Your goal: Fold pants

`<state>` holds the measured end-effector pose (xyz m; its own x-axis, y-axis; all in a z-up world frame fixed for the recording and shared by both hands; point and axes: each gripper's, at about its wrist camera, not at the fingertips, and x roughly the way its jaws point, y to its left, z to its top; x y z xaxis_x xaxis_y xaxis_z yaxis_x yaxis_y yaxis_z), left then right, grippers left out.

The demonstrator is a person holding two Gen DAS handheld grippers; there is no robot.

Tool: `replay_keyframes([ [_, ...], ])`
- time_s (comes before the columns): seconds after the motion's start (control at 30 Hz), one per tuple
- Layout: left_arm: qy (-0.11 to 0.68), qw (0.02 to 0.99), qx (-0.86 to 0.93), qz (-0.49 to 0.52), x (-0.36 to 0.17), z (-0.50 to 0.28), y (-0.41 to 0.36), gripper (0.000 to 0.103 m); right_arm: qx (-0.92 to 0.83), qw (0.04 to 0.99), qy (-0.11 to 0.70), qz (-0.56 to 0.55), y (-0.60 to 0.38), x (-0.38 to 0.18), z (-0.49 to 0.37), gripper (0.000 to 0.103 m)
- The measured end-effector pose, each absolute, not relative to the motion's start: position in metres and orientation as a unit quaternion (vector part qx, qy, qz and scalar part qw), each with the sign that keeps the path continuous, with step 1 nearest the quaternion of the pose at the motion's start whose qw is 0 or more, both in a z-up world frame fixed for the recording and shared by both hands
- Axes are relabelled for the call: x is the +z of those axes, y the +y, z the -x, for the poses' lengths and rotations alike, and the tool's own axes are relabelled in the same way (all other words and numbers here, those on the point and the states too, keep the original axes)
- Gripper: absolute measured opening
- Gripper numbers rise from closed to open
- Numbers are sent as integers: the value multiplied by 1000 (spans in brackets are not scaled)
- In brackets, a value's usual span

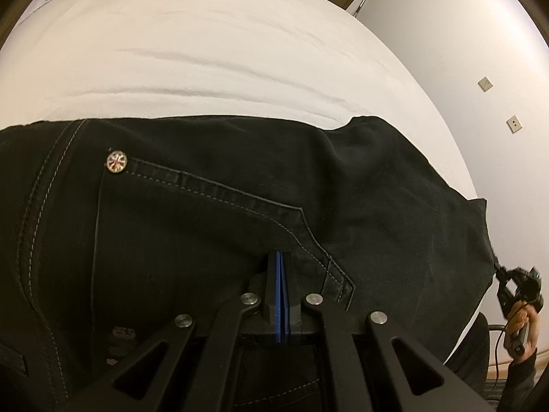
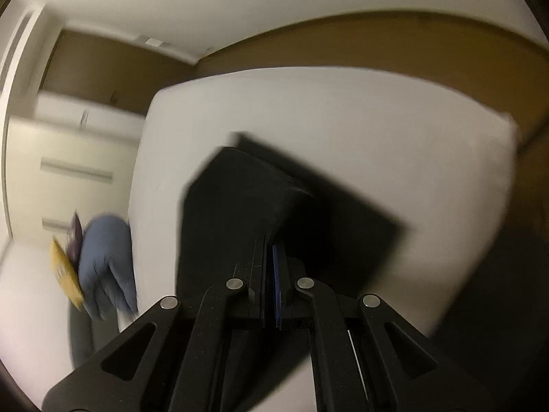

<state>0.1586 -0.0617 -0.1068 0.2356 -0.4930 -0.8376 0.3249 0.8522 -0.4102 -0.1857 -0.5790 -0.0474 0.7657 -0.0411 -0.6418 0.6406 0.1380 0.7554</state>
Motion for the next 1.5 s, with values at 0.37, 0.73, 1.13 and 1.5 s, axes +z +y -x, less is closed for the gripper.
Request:
replay_keyframes([
  [0.37,564,785,-246,68,-99,-163,-84,5,-250,715,227,-612,-562,-48,230,2],
  [0.73,543,803,-247,26,-75,-155,-105,49,-277,707,264,-595,-569,-68,262,2],
  [1.13,527,811,-252,1,-83,-153,-132,73,-350,699,291,-551,-582,-45,278,8],
  [1.5,542,810,-223,-17,-81,-144,-155,80,-116,788,344,-497,-552,-9,158,8],
])
